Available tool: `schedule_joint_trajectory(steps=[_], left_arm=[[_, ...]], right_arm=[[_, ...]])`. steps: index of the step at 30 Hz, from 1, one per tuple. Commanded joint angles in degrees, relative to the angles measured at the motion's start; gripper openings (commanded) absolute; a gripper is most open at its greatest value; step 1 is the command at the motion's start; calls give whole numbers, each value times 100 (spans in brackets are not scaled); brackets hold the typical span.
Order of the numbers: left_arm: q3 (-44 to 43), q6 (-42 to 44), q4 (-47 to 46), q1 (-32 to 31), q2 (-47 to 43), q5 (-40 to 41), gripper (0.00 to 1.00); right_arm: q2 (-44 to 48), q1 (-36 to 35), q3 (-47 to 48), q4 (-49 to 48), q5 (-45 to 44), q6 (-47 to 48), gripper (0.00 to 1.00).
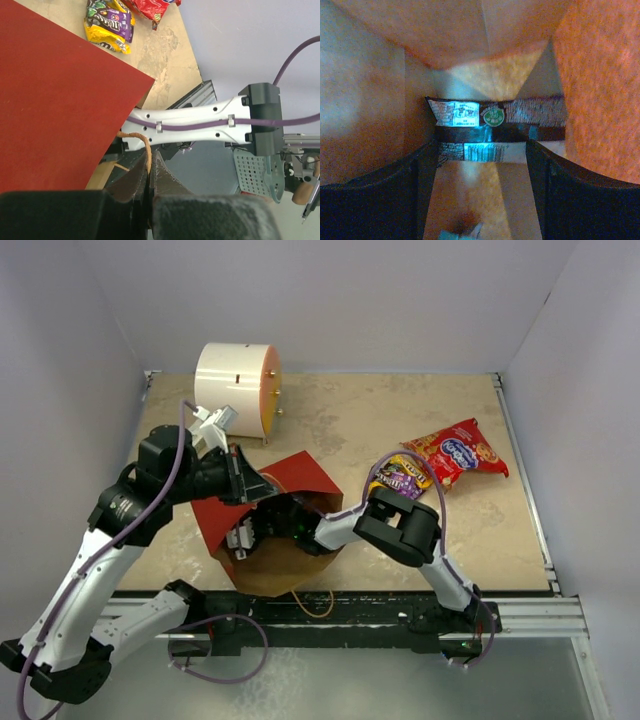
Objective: Take the snacks out of the paper bag
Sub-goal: Take out the snack from the paper bag.
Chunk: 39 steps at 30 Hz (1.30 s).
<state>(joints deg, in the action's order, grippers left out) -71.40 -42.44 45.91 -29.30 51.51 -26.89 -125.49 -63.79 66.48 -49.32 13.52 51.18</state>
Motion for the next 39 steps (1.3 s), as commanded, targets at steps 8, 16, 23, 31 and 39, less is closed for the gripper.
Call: schedule_joint_trajectory(steps=[8,16,23,31,39], left_arm=[[-16,72,-21,-14,-185,311,0],[-268,350,-78,-14,98,231,0],[-326,305,-262,-14,201,166,0],[-387,336,-128,-14,170,155,0],[-475,401,-77,-14,184,82,0]], right_arm=[[989,8,-1118,-1187,-236,-1654,75],[1065,-146,-1168,-1596,-593,-2782,77],[684,-268,-658,-1673,-1837,-4684,77],[90,-433,25,-1286,-3170,-5118,88],[-433,-437,555,-863,-3382,-4759,94]])
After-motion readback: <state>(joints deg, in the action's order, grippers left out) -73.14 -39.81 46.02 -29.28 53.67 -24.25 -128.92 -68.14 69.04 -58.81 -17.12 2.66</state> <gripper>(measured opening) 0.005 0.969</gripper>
